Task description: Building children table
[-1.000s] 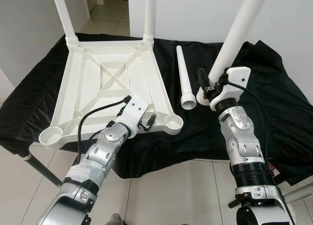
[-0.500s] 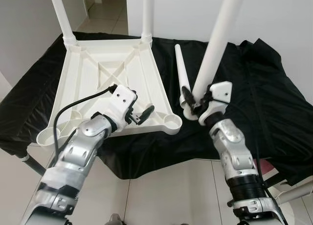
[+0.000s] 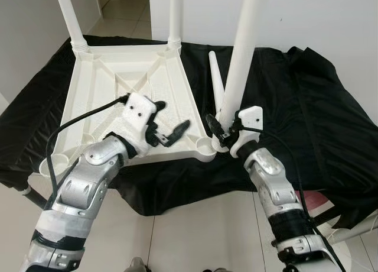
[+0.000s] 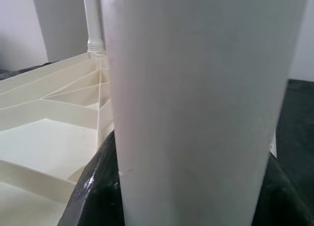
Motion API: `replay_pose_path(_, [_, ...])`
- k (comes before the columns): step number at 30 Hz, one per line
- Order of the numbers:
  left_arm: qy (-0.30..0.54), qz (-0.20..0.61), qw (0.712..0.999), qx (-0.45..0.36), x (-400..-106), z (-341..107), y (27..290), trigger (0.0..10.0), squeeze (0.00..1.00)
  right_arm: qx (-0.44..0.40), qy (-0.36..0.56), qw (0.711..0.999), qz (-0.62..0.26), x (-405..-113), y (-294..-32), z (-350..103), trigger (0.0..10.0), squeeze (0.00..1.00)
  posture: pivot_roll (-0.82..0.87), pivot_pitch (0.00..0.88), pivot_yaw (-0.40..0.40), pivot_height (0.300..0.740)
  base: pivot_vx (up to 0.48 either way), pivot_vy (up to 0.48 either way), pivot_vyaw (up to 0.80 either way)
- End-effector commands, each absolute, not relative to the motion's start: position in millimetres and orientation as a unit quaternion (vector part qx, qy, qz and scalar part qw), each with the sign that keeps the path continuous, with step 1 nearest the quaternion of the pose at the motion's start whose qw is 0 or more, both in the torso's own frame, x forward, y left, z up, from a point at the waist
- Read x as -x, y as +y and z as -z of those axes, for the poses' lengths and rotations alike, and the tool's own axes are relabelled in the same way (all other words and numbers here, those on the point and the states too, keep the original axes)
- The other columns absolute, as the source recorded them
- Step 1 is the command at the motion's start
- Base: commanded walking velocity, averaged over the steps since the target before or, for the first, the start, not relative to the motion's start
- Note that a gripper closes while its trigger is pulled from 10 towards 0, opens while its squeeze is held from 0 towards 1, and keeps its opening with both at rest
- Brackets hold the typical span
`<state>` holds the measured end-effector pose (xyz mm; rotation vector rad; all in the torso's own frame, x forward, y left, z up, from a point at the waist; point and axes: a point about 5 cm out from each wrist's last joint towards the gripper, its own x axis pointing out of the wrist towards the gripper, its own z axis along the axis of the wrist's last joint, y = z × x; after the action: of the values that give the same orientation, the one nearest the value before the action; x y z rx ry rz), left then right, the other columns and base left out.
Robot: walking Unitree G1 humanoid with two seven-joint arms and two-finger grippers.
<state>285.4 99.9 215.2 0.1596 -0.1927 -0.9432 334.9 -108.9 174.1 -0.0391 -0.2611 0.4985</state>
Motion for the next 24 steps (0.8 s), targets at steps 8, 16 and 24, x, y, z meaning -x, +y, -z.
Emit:
replay_pose_path(8, [-0.074,0.5,0.86,-0.067,-273.5,-209.2,85.6,10.0,0.0,0.035,-0.135,0.948,-0.285,-342.9,-88.3,-174.2,10.0,0.0,0.04,0.081,-0.052,0.74,0.0,0.0,0.0])
replay_pose_path(16, [-0.064,0.492,0.866,-0.062,-269.3,-207.4,85.3,10.0,0.0,0.051,-0.119,0.947,-0.295,-339.0,-86.1,-160.6,10.0,0.0,0.06,0.082,-0.066,0.74,0.0,0.0,0.0])
replay_pose_path(24, [-0.06,0.48,0.873,-0.063,-269.4,-208.1,89.7,10.0,0.0,0.08,-0.1,0.945,-0.3,-333.6,-88.5,-139.6,10.0,0.0,0.06,0.087,-0.066,0.74,0.0,0.0,0.0])
